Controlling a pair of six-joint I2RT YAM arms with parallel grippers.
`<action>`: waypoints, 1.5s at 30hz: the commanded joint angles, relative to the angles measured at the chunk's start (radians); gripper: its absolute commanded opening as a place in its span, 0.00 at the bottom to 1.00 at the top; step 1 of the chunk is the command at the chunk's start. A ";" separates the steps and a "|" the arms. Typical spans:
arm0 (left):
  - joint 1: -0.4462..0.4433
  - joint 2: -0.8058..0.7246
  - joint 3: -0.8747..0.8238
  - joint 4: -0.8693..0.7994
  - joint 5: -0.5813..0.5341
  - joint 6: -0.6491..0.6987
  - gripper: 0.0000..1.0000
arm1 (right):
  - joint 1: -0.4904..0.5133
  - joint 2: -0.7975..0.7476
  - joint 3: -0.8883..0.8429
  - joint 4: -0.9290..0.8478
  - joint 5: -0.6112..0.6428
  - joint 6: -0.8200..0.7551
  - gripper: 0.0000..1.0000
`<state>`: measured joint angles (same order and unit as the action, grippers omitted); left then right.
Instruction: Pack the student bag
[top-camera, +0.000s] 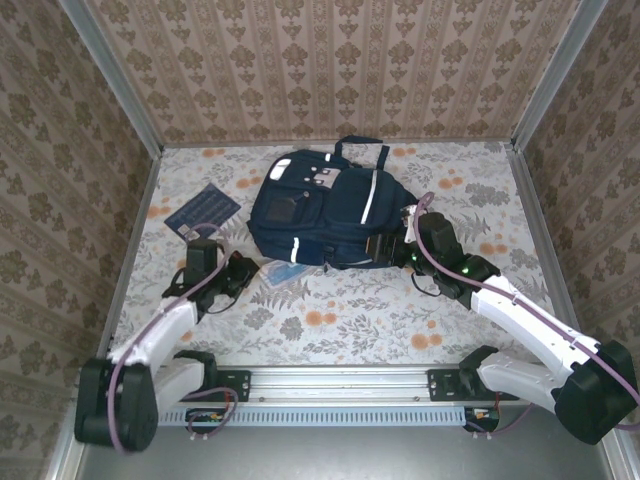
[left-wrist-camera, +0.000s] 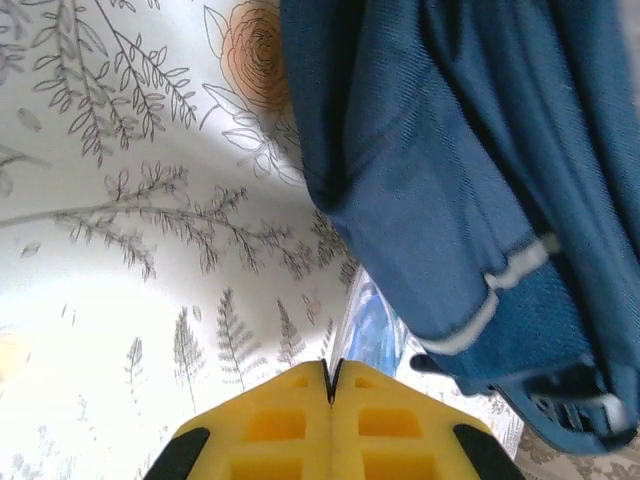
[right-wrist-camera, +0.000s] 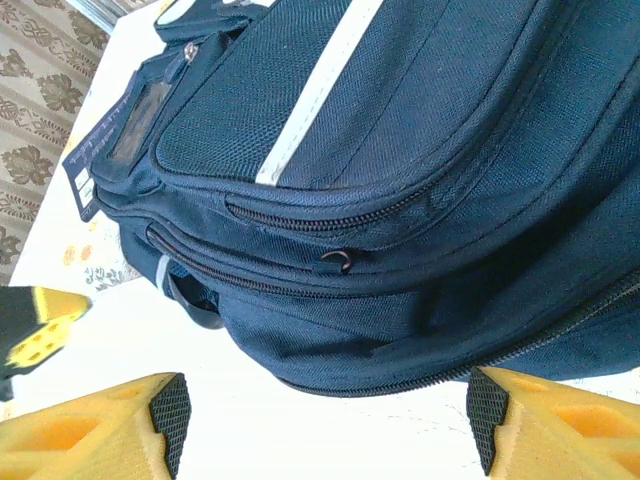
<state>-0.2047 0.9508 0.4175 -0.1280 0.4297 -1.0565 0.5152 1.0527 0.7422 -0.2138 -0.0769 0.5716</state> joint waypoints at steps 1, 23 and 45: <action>-0.009 -0.171 0.101 -0.310 -0.082 -0.001 0.00 | 0.008 -0.017 0.034 -0.035 0.003 -0.006 0.76; -0.122 -0.142 0.724 -0.649 -0.026 0.330 0.00 | 0.013 0.046 0.177 -0.019 -0.124 -0.001 0.79; -0.133 -0.001 0.714 -0.155 0.325 0.220 0.00 | -0.195 0.226 0.042 0.697 -0.805 0.439 1.00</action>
<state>-0.3332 0.9489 1.1385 -0.3790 0.6945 -0.7979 0.3210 1.2350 0.7979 0.2848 -0.7387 0.8928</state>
